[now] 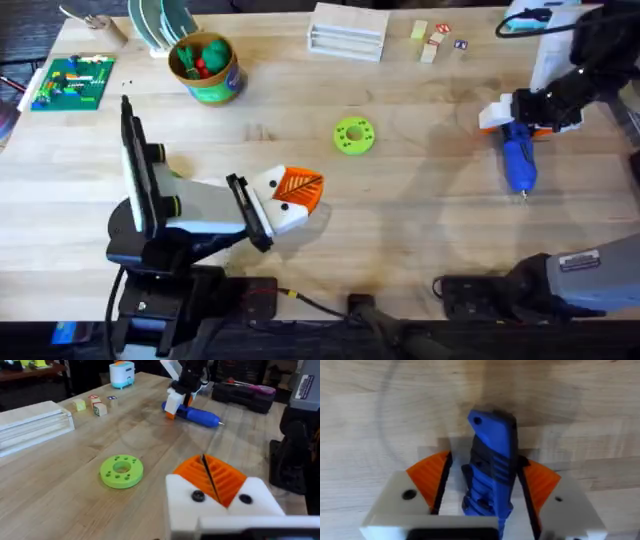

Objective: Pick up the gripper from the table and insert it into the empty holder that is missing its gripper. Then pick up a screw, insert it into the mounting hole, and use the screwdriver to tighten it. Finally, clean up the table by picking up the vegetable and placing it into the bucket.

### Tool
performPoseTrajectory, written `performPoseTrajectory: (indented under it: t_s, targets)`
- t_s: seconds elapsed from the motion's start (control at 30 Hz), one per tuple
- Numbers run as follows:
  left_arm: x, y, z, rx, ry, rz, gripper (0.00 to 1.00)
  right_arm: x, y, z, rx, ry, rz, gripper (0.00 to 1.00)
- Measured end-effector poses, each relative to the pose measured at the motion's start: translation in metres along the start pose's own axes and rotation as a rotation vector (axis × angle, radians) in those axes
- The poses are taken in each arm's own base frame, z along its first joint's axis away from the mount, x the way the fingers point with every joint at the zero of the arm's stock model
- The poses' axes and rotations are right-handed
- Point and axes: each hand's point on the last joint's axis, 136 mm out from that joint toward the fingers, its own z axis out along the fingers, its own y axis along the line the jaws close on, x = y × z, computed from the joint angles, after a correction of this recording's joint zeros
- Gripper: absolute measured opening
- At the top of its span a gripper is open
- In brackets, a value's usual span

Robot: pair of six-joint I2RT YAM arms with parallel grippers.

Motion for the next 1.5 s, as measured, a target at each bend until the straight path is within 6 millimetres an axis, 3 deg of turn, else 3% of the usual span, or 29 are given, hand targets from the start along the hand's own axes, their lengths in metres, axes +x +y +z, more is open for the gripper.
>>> performPoseTrajectory:
  t_s: [0.07, 0.27, 0.63, 1.2, 1.5]
  targets:
    - [0.000, 0.000, 0.000, 0.000, 0.000, 0.000, 0.017, 0.000, 0.000, 0.000, -0.001, 0.000, 0.000, 0.820]
    - [0.000, 0.000, 0.000, 0.000, 0.000, 0.000, 0.017, -0.003, -0.004, 0.000, 0.017, -0.011, -0.004, 0.546]
    - [0.000, 0.000, 0.000, 0.000, 0.000, 0.000, 0.017, -0.004, -0.011, 0.002, 0.047, -0.012, -0.008, 0.193]
    - [0.000, 0.000, 0.000, 0.000, 0.000, 0.000, 0.017, -0.007, -0.012, -0.001, 0.041, 0.026, -0.011, 0.172]
    - [0.000, 0.000, 0.000, 0.000, 0.000, 0.000, 0.017, -0.046, -0.021, -0.029, 0.057, -0.065, 0.034, 0.157]
